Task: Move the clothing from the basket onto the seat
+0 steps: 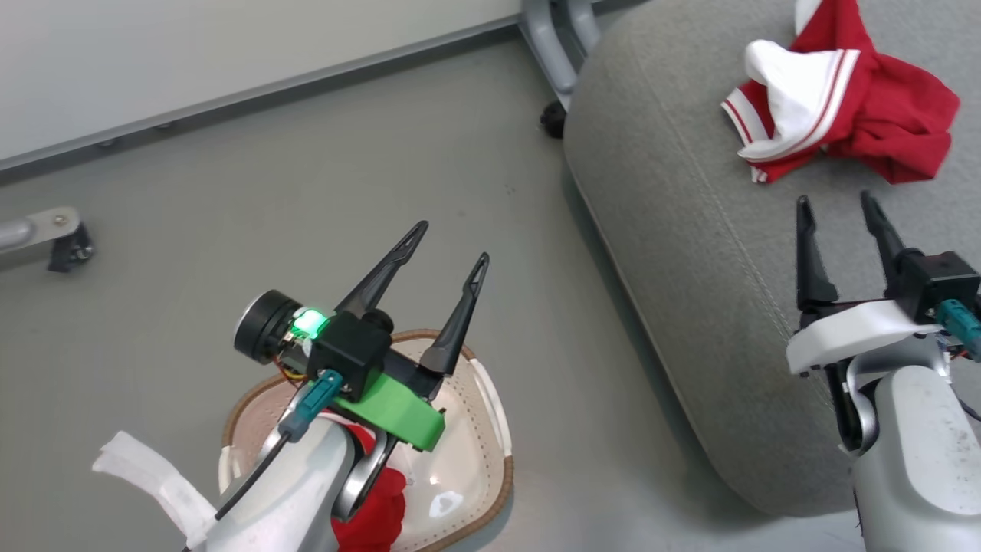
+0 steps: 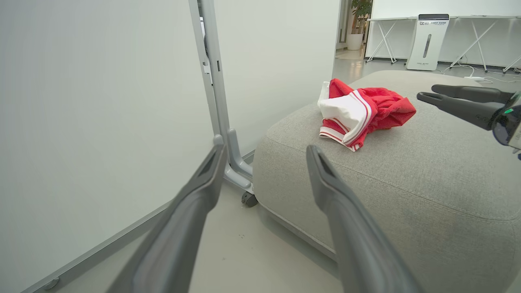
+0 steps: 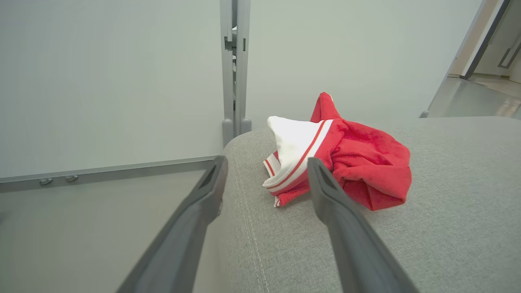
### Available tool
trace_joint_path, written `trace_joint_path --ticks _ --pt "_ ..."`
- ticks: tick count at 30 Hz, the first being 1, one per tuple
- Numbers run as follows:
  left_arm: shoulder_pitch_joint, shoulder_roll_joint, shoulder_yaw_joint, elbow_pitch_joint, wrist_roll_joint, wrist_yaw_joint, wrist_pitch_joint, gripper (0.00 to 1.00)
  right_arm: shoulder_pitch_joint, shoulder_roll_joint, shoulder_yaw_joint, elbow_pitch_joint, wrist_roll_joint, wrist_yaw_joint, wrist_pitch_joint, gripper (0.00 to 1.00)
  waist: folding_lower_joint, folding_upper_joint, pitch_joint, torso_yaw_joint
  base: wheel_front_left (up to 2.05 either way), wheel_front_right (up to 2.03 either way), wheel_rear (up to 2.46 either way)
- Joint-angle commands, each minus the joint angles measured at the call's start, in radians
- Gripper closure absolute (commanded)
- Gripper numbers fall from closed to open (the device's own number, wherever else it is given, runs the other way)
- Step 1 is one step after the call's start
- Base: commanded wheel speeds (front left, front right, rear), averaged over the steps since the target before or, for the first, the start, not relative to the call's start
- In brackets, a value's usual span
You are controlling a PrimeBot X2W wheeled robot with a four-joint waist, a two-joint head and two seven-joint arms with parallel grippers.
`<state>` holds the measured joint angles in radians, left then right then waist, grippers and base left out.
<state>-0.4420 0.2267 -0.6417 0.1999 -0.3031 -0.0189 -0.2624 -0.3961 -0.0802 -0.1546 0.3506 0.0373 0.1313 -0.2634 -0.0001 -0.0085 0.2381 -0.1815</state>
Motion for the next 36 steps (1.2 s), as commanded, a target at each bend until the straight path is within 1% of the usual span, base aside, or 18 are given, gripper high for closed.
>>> trace_joint_path --ticks 1,8,18,27,36 --pt "0.026 -0.002 0.019 0.001 -0.001 0.004 -0.003 0.00 0.021 0.003 0.016 -0.015 0.011 -0.001 -0.002 0.00 0.0001 0.0085 -0.052 0.071 0.00 0.00 0.00" --pt "0.090 -0.003 0.113 0.001 0.003 0.017 -0.003 0.00 0.054 0.016 0.082 -0.053 0.024 -0.001 -0.002 0.00 0.0001 0.0085 -0.093 0.161 0.00 0.00 0.00" --pt "0.203 -0.011 0.277 -0.012 0.006 0.037 -0.003 0.00 0.106 0.027 0.130 -0.074 0.028 -0.001 -0.002 0.00 0.0001 0.0085 -0.155 0.242 0.00 0.00 0.00" --pt "0.306 -0.028 0.418 -0.033 0.031 0.044 -0.003 0.00 0.169 0.028 0.172 -0.101 0.062 -0.001 -0.002 0.00 0.0001 0.0085 -0.205 0.267 0.00 0.00 0.00" --pt "0.394 -0.069 0.542 -0.083 0.061 0.007 -0.003 0.00 0.239 0.028 0.204 -0.153 0.092 -0.001 -0.002 0.00 0.0001 0.0085 -0.235 0.277 0.00 0.00 0.00"
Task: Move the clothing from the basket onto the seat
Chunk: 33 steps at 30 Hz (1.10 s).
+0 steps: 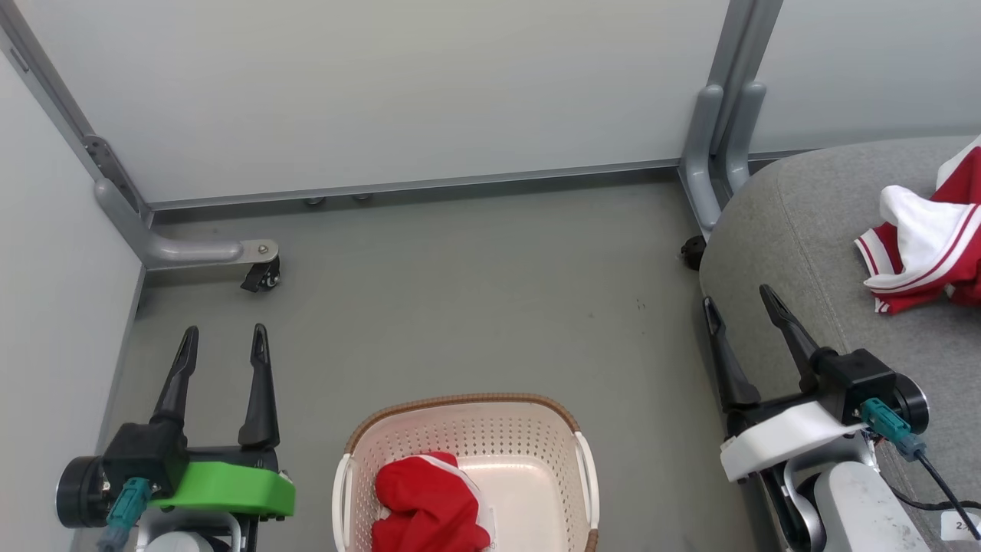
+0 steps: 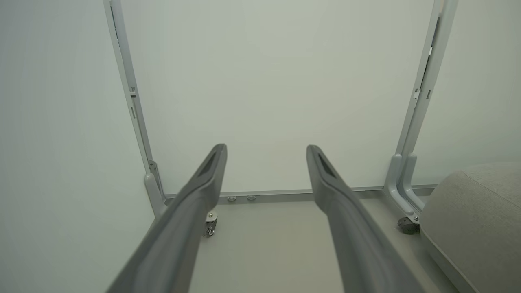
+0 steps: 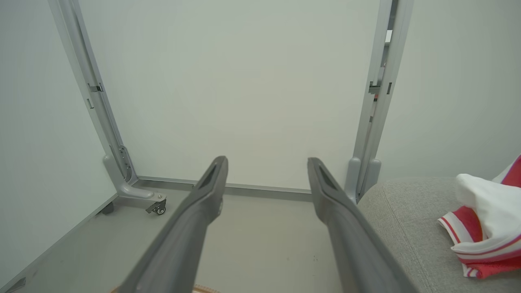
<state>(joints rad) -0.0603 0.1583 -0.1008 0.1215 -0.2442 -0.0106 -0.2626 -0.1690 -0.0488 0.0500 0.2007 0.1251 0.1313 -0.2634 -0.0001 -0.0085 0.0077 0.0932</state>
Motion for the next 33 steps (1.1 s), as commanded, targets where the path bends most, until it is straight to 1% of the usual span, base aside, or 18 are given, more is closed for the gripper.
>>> trace_joint_path --ticks 1,7,15,21,33 --pt "0.020 -0.006 0.013 -0.009 0.009 -0.010 -0.003 0.00 0.020 -0.003 0.001 -0.013 0.008 -0.001 -0.002 0.00 0.0001 0.0085 -0.007 0.002 0.00 0.00 0.00" --pt "0.063 -0.035 0.055 -0.017 0.045 -0.044 -0.003 0.00 0.070 -0.003 0.006 -0.059 0.015 -0.001 -0.002 0.00 0.0001 0.0085 -0.024 0.000 0.00 0.00 0.00" --pt "0.074 -0.059 0.083 -0.009 0.069 -0.071 -0.003 0.00 0.139 -0.003 -0.011 -0.095 0.014 -0.001 -0.002 0.00 0.0001 0.0085 -0.031 -0.003 0.00 0.00 0.00" --pt "0.072 -0.068 0.099 -0.006 0.080 -0.085 -0.003 0.00 0.164 -0.003 -0.017 -0.101 0.012 -0.001 -0.002 0.00 0.0001 0.0085 -0.030 -0.008 0.00 0.00 0.00" --pt "0.069 -0.084 0.119 -0.006 0.102 -0.100 -0.003 0.00 0.157 -0.003 -0.014 -0.101 0.011 -0.001 -0.002 0.00 0.0001 0.0085 -0.024 -0.016 0.00 0.00 0.00"
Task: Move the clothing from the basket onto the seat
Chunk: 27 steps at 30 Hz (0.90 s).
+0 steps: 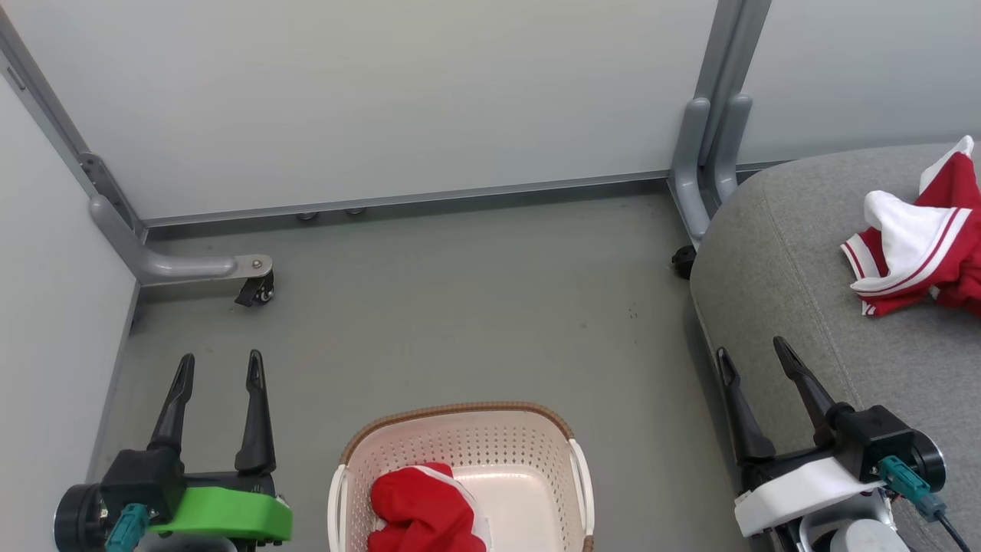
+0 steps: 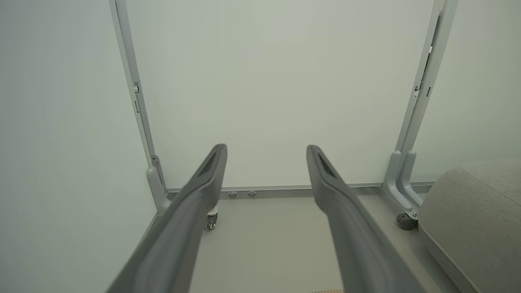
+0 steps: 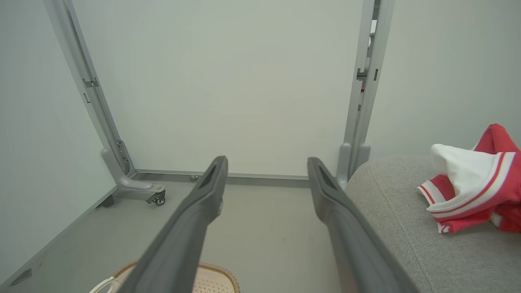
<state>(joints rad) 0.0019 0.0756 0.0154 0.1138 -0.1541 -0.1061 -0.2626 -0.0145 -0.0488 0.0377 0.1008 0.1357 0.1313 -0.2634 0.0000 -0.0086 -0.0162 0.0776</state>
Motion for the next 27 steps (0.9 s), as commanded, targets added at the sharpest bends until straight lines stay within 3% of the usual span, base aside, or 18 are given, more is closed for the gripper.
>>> trace_joint_path --ticks 1,16,27 --pt "0.006 -0.003 0.004 0.003 0.013 -0.006 -0.003 0.00 0.003 -0.003 -0.002 -0.001 0.000 -0.001 -0.002 0.00 0.0000 0.0086 0.001 0.000 0.00 0.00 0.00" --pt "-0.005 -0.012 0.016 0.011 0.023 -0.015 -0.003 0.00 -0.006 -0.003 -0.002 0.001 0.000 -0.001 -0.002 0.00 0.0000 0.0086 0.003 -0.004 0.00 0.00 0.00" --pt "-0.051 0.011 -0.040 0.051 0.043 -0.024 -0.003 0.00 -0.021 -0.003 0.010 0.007 -0.007 -0.001 -0.002 0.00 0.0000 0.0086 0.014 -0.023 0.00 0.00 0.00"
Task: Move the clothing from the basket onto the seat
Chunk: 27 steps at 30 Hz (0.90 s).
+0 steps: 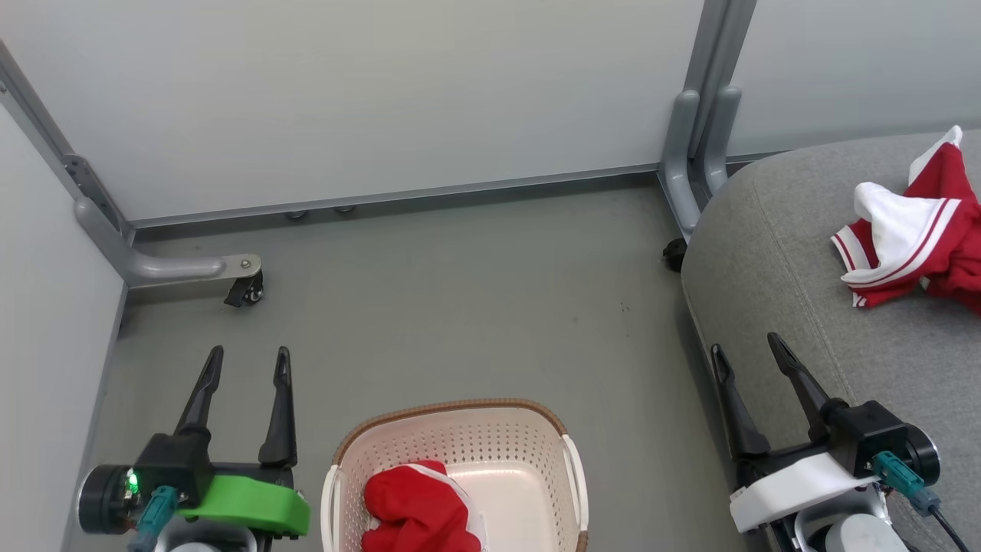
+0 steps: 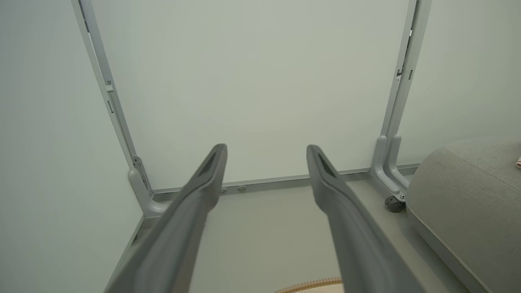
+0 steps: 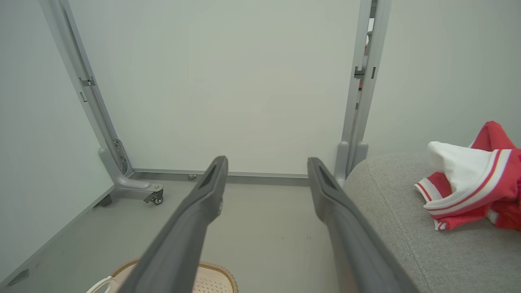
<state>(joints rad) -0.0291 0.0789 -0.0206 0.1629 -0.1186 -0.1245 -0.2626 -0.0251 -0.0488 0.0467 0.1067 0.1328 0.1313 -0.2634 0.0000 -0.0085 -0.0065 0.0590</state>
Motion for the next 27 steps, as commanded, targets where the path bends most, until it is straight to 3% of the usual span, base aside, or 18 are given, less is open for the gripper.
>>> trace_joint_path --ticks 1,9,19,27 --pt "-0.027 0.013 -0.015 0.009 0.009 -0.006 -0.003 0.00 -0.012 -0.003 0.002 0.001 -0.005 -0.001 -0.002 0.00 0.0000 0.0085 0.007 -0.008 0.00 0.00 0.00" --pt "-0.138 0.070 -0.166 0.092 -0.026 -0.006 -0.002 0.00 -0.056 -0.003 0.025 -0.014 -0.009 -0.001 -0.002 0.00 0.0000 0.0085 0.088 -0.054 0.00 0.00 0.00" --pt "-0.295 0.153 -0.337 0.225 -0.056 -0.007 -0.002 0.00 -0.146 -0.003 0.049 -0.056 -0.011 -0.001 -0.002 0.00 0.0000 0.0085 0.262 -0.138 0.00 0.00 0.00" --pt "-0.398 0.200 -0.422 0.344 -0.081 -0.007 -0.002 0.00 -0.214 -0.003 0.061 -0.097 -0.001 -0.001 -0.002 0.00 0.0000 0.0085 0.398 -0.183 0.00 0.00 0.00"
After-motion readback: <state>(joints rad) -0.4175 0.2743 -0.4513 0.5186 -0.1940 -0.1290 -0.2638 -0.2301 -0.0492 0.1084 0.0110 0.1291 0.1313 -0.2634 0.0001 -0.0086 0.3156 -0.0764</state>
